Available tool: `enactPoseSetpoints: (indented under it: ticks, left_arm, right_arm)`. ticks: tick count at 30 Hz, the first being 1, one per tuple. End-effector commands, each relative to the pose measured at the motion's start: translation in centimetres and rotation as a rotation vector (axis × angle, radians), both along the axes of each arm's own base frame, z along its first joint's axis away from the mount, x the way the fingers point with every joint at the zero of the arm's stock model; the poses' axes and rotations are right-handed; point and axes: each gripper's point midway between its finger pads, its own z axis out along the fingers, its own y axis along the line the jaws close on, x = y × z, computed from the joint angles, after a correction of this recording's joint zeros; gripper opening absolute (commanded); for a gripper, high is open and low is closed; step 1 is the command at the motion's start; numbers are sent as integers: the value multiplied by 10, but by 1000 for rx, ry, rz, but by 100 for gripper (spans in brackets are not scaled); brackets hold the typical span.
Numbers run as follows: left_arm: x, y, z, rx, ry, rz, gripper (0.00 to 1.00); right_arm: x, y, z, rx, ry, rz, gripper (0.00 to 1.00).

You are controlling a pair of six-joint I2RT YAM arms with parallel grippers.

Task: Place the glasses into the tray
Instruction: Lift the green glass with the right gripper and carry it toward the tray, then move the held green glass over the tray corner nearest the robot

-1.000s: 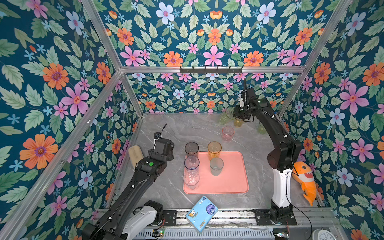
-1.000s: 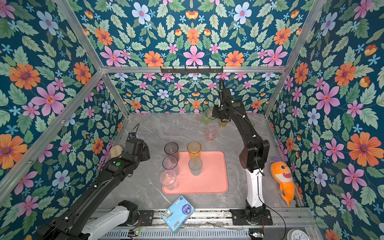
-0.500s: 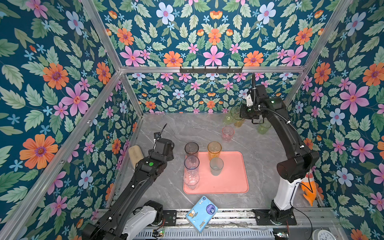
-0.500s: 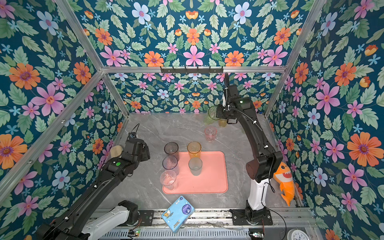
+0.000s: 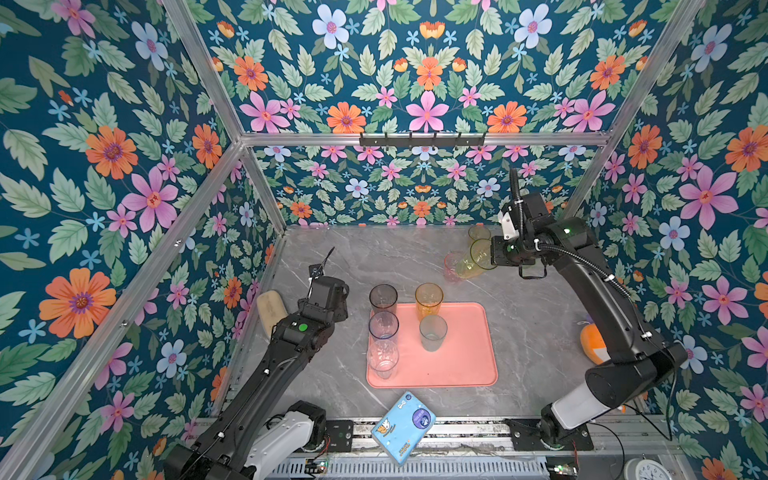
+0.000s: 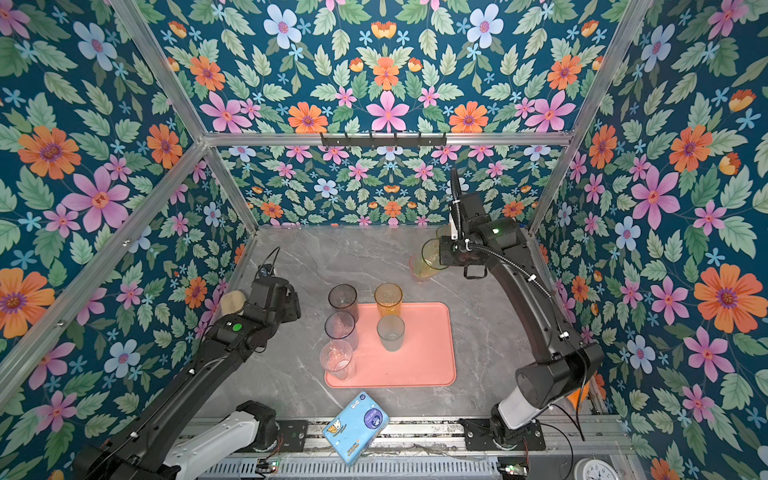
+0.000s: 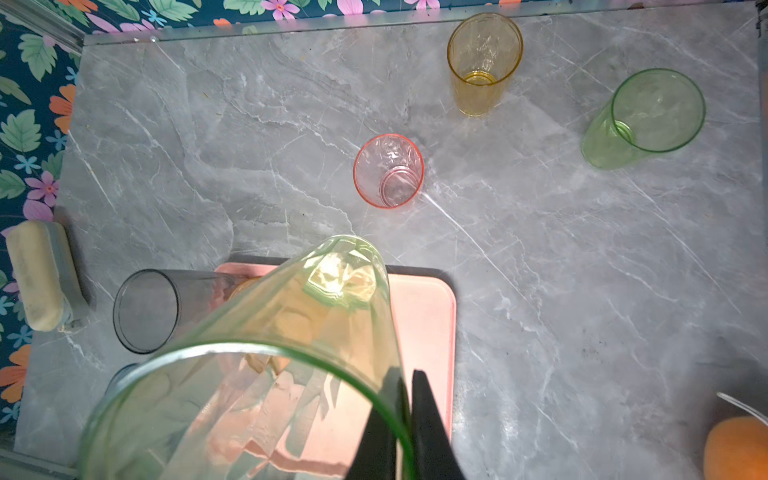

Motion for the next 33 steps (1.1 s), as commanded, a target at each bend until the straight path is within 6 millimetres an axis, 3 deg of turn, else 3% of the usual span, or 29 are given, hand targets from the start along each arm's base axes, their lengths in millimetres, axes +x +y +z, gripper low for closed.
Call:
enactPoseSetpoints:
  ticks: [1, 22, 33]
  left_arm:
    - [2, -1, 3, 0, -10, -8, 72]
    - [-2, 2, 5, -6, -20, 2, 72]
    - [-2, 1, 5, -5, -17, 0, 72]
  right_arm:
    - [-14, -3, -6, -33, 15, -6, 0]
    - [-98, 12, -71, -99, 182, 50, 0]
    - [-129, 28, -96, -100, 228, 76, 0]
